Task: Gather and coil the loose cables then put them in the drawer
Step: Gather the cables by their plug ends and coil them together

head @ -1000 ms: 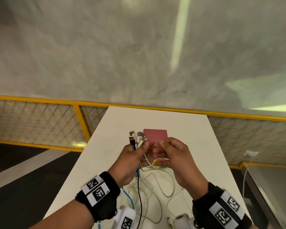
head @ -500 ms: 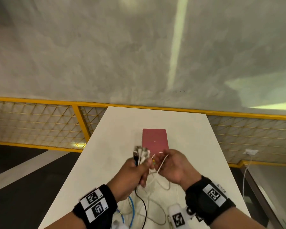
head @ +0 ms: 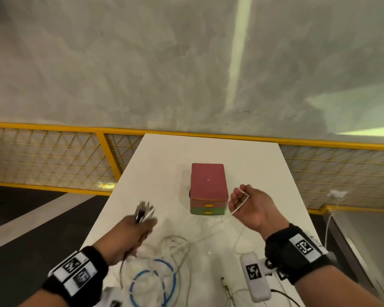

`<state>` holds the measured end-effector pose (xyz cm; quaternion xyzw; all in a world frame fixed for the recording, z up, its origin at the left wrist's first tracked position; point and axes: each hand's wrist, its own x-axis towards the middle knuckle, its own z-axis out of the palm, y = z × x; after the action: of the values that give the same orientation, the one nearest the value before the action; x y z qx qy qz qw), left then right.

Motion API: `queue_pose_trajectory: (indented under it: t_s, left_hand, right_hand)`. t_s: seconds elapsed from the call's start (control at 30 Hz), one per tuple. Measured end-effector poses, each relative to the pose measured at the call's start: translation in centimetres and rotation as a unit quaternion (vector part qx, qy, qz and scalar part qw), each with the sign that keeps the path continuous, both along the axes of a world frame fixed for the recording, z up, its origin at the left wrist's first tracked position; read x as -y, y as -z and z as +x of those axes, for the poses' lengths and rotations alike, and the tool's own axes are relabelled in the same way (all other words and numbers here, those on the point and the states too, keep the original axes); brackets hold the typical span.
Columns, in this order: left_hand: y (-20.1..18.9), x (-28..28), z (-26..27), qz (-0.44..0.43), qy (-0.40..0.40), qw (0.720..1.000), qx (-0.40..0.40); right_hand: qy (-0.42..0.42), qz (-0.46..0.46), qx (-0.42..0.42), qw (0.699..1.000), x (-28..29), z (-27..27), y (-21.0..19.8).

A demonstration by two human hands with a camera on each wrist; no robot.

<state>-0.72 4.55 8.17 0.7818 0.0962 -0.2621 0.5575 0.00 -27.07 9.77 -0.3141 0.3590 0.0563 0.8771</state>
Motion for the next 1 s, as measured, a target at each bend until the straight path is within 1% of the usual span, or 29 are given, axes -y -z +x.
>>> queue_pose_trajectory:
  t_s: [0.03, 0.07, 0.1, 0.17, 0.23, 0.3, 0.37, 0.4, 0.47, 0.53, 0.57, 0.6, 0.63, 0.67, 0.7, 0.73, 0.77, 0.8, 0.87, 0.9, 0.93, 1.0]
  left_hand:
    - [-1.1, 1.7, 0.4, -0.052, -0.029, 0.998, 0.036]
    - [-2.3, 3.5, 0.6, -0.091, -0.037, 0.993, 0.071]
    - [-3.4, 5.3, 0.7, -0.117, -0.027, 0.987, 0.104]
    - [-4.9, 8.9, 0.4, -0.143, 0.019, 0.976, 0.165]
    - [-5.0, 11.6, 0.0, -0.133, 0.049, 0.968, 0.209]
    - [-3.9, 12.9, -0.1, -0.119, 0.038, 0.968, 0.217]
    - [-3.3, 12.9, -0.1, -0.135, 0.02, 0.97, 0.199]
    - [-3.1, 12.6, -0.1, -0.148, 0.024, 0.971, 0.184]
    - [-3.0, 11.4, -0.4, -0.174, 0.089, 0.971, 0.141]
    - [-2.7, 9.4, -0.9, -0.129, 0.191, 0.97, 0.078]
    - [-1.9, 7.9, -1.0, -0.081, 0.245, 0.965, 0.046]
    - [-1.3, 6.4, -1.2, -0.025, 0.297, 0.954, 0.023]
    - [-0.3, 4.6, -1.2, 0.048, 0.349, 0.936, 0.005]
    - [0.3, 3.1, -1.4, 0.129, 0.404, 0.906, -0.009]
    - [1.3, 1.7, -1.6, 0.195, 0.442, 0.875, -0.028]
    - [2.0, 0.7, -1.7, 0.227, 0.456, 0.859, -0.048]
    - [2.1, 0.0, -2.0, 0.217, 0.441, 0.869, -0.053]
    - [2.1, -0.4, -2.1, 0.19, 0.41, 0.891, -0.056]
    - [1.4, -0.5, -2.0, 0.085, 0.295, 0.951, -0.03]
    - [0.7, -0.2, -1.7, 0.017, 0.227, 0.974, -0.014]
    - [-0.2, 0.5, -1.3, -0.06, 0.166, 0.984, 0.004]
    - [-2.0, 2.5, -0.4, -0.154, 0.077, 0.983, 0.063]
  right_hand:
    - [-0.027, -0.003, 0.005, 1.0, -1.1, -0.3, 0.3]
    - [-0.058, -0.006, 0.012, 0.998, -2.2, -0.6, 0.5]
    - [-0.089, -0.012, 0.021, 0.996, -3.4, -0.9, 0.6]
    - [-0.149, -0.029, 0.043, 0.988, -5.5, -1.4, 0.5]
    - [-0.177, -0.016, 0.069, 0.982, -6.9, -1.9, -0.4]
    - [-0.186, 0.006, 0.089, 0.978, -7.5, -2.0, -1.2]
    - [-0.203, 0.0, 0.097, 0.974, -7.3, -2.2, -1.7]
    - [-0.212, -0.007, 0.093, 0.973, -7.0, -2.1, -1.9]
    - [-0.193, -0.005, 0.074, 0.978, -6.1, -1.4, -1.7]
    - [-0.147, -0.008, 0.048, 0.988, -4.6, -0.4, -1.4]
    - [-0.126, -0.009, 0.035, 0.991, -3.7, 0.1, -1.4]
    - [-0.107, -0.007, 0.03, 0.994, -2.7, 0.6, -1.5]
    - [-0.084, -0.003, 0.03, 0.996, -1.7, 0.9, -1.7]
    - [-0.06, -0.001, 0.031, 0.998, -0.7, 1.1, -1.9]
    - [-0.042, -0.006, 0.031, 0.999, 0.0, 1.3, -2.0]
    - [-0.036, -0.015, 0.033, 0.999, 0.6, 1.4, -2.1]
    - [-0.04, -0.032, 0.036, 0.998, 0.7, 1.4, -2.1]
    - [-0.047, -0.046, 0.042, 0.997, 0.7, 1.2, -1.9]
    - [-0.075, -0.069, 0.058, 0.993, 0.1, 0.7, -1.2]
    - [-0.089, -0.07, 0.064, 0.991, -0.4, 0.3, -0.8]
    - [-0.099, -0.07, 0.066, 0.99, -1.0, -0.1, -0.5]
    - [-0.121, -0.076, 0.062, 0.988, -2.3, -0.8, 0.0]
